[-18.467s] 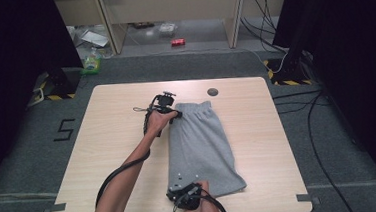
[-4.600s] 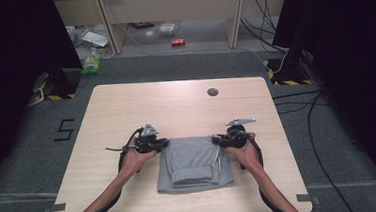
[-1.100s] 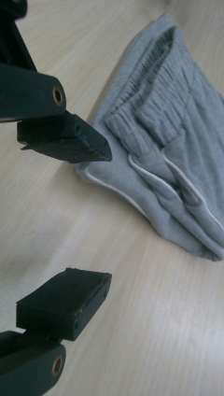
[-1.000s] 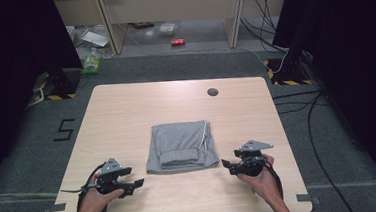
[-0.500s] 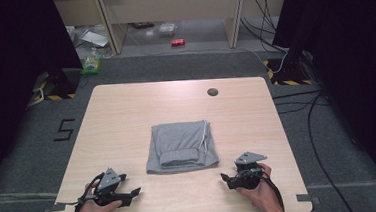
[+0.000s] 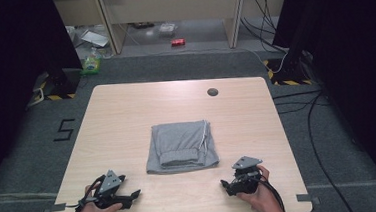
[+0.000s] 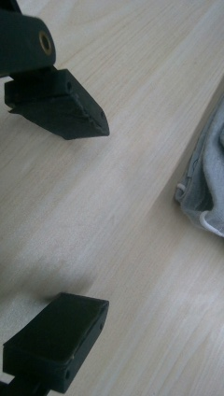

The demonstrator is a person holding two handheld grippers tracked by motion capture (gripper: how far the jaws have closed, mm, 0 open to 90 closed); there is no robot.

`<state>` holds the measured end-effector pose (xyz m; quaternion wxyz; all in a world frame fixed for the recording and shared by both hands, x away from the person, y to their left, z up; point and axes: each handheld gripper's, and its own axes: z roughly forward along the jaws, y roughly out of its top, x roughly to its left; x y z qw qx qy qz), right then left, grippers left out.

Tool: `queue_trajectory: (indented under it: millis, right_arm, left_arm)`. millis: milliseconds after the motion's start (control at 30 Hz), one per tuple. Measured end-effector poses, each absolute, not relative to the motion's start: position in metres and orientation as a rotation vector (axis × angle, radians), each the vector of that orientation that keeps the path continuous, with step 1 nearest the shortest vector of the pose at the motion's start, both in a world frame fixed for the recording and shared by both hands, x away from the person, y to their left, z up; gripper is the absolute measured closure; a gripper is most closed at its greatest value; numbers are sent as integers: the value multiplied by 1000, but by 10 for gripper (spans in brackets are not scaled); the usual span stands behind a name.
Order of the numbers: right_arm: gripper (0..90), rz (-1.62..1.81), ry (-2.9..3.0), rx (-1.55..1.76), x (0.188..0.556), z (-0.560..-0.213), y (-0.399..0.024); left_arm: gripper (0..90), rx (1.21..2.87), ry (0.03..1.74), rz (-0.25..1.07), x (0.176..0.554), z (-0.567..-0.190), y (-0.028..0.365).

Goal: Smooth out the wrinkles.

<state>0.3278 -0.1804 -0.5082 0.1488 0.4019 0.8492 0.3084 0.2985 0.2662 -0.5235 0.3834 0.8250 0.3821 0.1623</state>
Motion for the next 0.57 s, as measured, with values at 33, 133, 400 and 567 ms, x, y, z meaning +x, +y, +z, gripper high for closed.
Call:
queue_trajectory:
  millis: [33,133,400,567]
  right_arm:
    - [145,887,2439,1159,328,-508,-181]
    - [138,890,2436,1158,328,-509,-181]
    - [130,895,2441,1148,329,-509,-181]
    - [127,897,2443,1143,329,-509,-182]
  left_arm:
    - [191,2103,974,414,298,-523,266]
    - [191,2104,973,414,299,-523,266]
    - [188,2104,972,412,299,-523,266]
    - [187,2105,972,412,299,-523,266]
